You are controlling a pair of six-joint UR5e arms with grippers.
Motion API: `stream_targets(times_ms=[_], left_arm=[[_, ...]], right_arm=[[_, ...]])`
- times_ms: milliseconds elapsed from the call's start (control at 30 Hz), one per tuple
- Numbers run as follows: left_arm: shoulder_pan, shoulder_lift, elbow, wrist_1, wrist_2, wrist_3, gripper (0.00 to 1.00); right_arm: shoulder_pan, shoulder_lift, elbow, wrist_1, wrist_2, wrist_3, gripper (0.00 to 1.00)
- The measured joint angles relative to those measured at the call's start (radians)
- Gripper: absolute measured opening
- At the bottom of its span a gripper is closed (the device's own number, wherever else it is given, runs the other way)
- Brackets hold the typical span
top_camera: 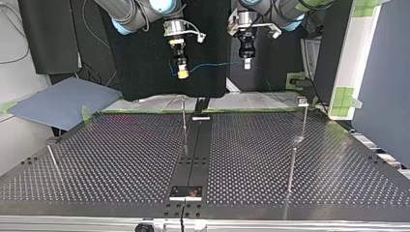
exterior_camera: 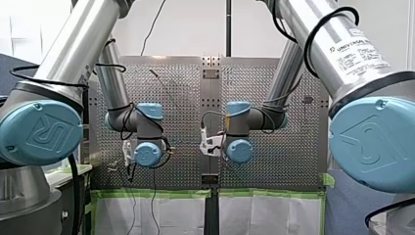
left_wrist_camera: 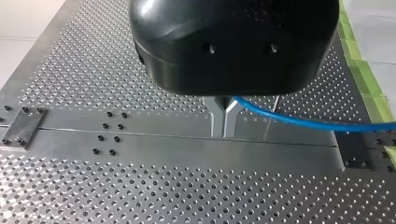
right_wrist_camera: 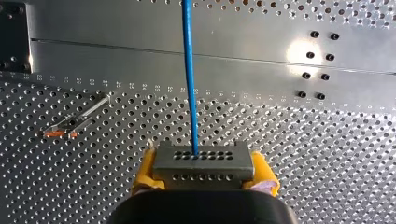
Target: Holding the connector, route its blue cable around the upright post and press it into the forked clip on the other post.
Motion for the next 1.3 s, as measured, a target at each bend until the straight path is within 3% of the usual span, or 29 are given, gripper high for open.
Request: stream_targets(times_ms=[933,1300], left_arm=[[0.0,0.0,0.0,0.0,0.0,0.0,0.0],[-0.013,-0.024,0.007,0.019,0.002,0.022,0.0]], right_arm=[[0.0,0.0,0.0,-0.001,0.0,0.0,0.01],[-0.003,-0.001,0.0,-0.008,0.003,0.0,0.01]])
